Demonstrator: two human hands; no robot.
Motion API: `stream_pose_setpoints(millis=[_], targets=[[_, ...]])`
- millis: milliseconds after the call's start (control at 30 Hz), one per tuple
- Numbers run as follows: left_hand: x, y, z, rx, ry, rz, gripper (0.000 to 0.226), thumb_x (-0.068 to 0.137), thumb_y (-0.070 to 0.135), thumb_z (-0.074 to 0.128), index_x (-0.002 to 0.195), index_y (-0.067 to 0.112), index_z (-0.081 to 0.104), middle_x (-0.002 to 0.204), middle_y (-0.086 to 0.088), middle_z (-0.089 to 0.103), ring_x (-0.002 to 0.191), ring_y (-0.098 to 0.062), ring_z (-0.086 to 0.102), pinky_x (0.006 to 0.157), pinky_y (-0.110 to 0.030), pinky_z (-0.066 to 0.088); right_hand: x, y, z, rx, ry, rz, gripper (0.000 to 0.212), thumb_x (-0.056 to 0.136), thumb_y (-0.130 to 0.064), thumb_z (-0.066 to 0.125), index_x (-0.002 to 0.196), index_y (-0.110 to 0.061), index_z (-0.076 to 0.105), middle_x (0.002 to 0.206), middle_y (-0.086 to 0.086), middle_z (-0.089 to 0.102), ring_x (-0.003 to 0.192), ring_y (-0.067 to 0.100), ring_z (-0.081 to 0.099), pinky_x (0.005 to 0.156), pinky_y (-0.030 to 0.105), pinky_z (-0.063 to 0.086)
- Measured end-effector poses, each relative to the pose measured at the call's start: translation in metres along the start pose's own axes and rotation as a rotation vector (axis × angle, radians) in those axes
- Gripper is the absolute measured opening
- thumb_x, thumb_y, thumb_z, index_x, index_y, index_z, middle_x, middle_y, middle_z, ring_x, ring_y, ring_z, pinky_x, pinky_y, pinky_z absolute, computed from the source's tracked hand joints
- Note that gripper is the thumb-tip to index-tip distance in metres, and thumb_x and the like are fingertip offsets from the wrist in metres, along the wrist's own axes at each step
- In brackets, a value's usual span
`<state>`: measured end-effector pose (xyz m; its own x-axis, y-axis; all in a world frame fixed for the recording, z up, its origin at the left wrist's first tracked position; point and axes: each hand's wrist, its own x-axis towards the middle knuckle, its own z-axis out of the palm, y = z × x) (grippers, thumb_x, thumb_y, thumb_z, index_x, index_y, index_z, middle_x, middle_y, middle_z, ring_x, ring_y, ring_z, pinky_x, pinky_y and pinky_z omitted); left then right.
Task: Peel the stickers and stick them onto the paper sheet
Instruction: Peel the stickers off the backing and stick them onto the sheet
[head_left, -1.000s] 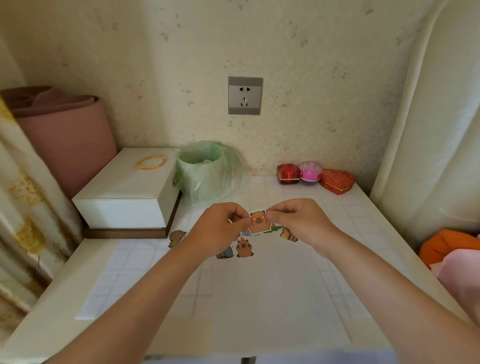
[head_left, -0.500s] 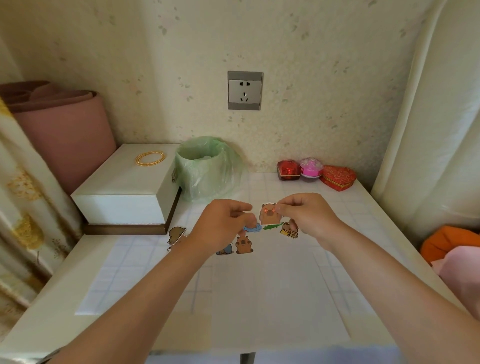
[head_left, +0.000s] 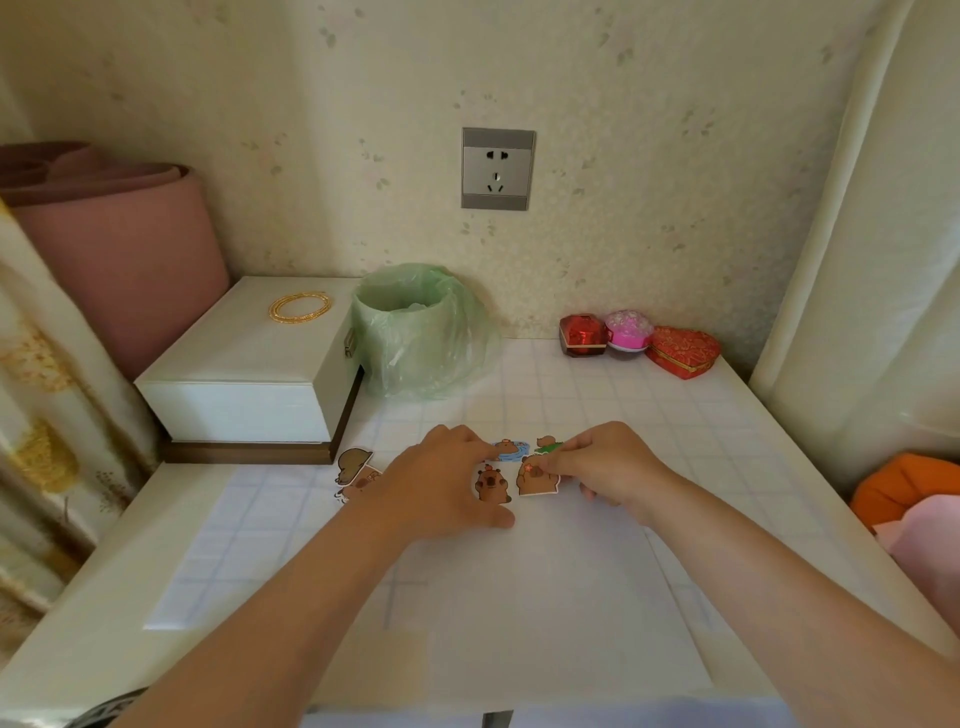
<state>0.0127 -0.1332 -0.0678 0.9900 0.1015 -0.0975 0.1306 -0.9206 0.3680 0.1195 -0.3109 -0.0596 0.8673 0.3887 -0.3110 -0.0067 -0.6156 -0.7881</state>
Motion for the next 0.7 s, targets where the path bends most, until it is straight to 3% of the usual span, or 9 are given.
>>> stream_pose_setpoints(millis=[133,300,467,700], targets=[[0.000,-0.001,0.001,0.060,-0.002,0.015,0.082,0.072,0.065,0.073,0.143,0.033,0.046,0.129,0.013,0.045,0.119,-0.011,0.038,0.097,-0.036,0.046,0.002,-0.001,0.005,-0.020,-0.010,-0.013,0.013,0.081,-0.026,0.082,0.082,-0.013,0.079,0.042,-0.010,0.056,0.045,0.010,0.040,0.036,0.016,0.029],[0.001,-0.003,0.003,0.076,0.016,0.028,0.084,0.071,0.066,0.073,0.143,0.032,0.046,0.132,0.013,0.044,0.120,-0.011,0.038,0.098,-0.036,0.045,0.008,0.003,0.011,-0.112,0.006,-0.078,0.008,0.081,-0.025,0.081,0.079,-0.017,0.080,0.084,-0.002,0.074,0.064,0.005,0.056,0.055,0.023,0.041],[0.002,-0.005,0.005,0.083,0.025,0.037,0.084,0.071,0.067,0.072,0.143,0.033,0.046,0.132,0.013,0.044,0.119,-0.011,0.038,0.097,-0.035,0.045,0.011,0.005,0.013,-0.151,0.022,-0.124,0.008,0.081,-0.023,0.081,0.081,-0.016,0.080,0.087,-0.004,0.074,0.083,0.008,0.064,0.069,0.028,0.049],[0.002,-0.004,0.005,0.087,0.030,0.043,0.083,0.071,0.067,0.072,0.142,0.032,0.047,0.131,0.013,0.045,0.119,-0.011,0.038,0.097,-0.035,0.045,0.012,0.006,0.017,-0.206,0.052,-0.136,0.009,0.080,-0.027,0.080,0.082,-0.018,0.080,0.088,-0.008,0.069,0.074,0.006,0.059,0.058,0.024,0.040]])
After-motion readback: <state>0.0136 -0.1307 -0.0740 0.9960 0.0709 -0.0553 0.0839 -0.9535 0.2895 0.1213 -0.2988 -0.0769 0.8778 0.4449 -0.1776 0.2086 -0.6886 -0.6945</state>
